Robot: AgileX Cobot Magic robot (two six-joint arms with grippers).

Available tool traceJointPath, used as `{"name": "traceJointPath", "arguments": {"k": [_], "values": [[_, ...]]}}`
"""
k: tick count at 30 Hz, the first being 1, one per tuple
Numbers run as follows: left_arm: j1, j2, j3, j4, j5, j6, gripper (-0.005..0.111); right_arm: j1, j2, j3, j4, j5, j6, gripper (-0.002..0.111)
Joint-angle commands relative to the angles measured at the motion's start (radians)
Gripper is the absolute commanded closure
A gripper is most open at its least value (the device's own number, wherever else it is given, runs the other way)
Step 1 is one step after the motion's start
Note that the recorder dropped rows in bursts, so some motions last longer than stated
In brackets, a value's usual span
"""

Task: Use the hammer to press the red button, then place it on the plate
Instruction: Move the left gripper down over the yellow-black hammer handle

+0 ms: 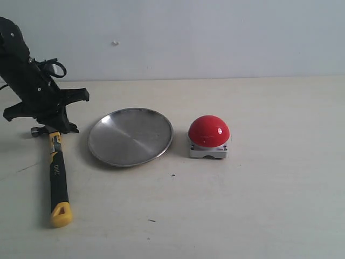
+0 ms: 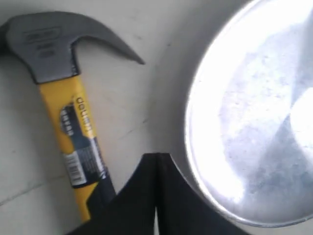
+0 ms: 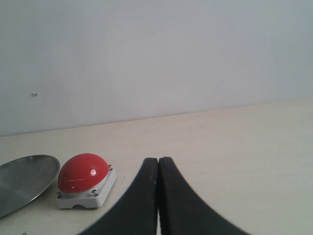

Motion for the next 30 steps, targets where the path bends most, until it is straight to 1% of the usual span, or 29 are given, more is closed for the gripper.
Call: {"name": "traceJointPath", "arguments": {"k": [1,2,3,5,6,7,8,10,21,26,30], "values": [[-0.004,-0.001,-0.019,-0.035,-0.021,0.064,0.107,-0.005,-0.006,0.004,-0.001,-0.004,-0.004,0.108],[-0.004,-0.001,-0.030,-0.017,-0.010,0.049,0.106,-0.005,-0.006,0.004,-0.001,-0.004,-0.004,0.108],[-0.004,-0.001,-0.038,0.012,0.000,0.013,0.103,-0.005,-0.006,0.004,-0.001,-0.004,-0.004,0.108],[-0.004,0.006,-0.049,0.064,0.050,-0.040,0.084,-0.005,-0.006,0.004,-0.001,-0.004,-0.004,0.108],[-0.004,0.013,-0.051,0.064,0.076,-0.058,0.070,-0.005,-0.006,0.004,-0.001,-0.004,-0.004,0.108],[-0.004,0.018,-0.051,0.064,0.083,-0.074,0.061,-0.005,-0.006,0.004,-0.001,-0.004,-0.004,0.108],[-0.004,0.026,-0.051,0.062,0.087,-0.094,0.055,-0.005,-0.006,0.004,-0.001,-0.004,-0.004,0.108],[-0.004,0.041,-0.051,0.056,0.089,-0.130,0.048,-0.005,-0.006,0.004,-0.001,-0.004,-0.004,0.108],[-0.004,0.079,-0.099,0.124,0.124,-0.228,0.049,-0.005,-0.006,0.004,-0.001,-0.004,-0.004,0.108],[-0.004,0.081,-0.111,0.225,0.139,-0.310,0.049,-0.005,-0.006,0.004,-0.001,-0.004,-0.004,0.108],[-0.004,0.100,-0.111,0.241,0.136,-0.322,0.049,-0.005,-0.006,0.004,-0.001,0.004,-0.004,0.108]]}}
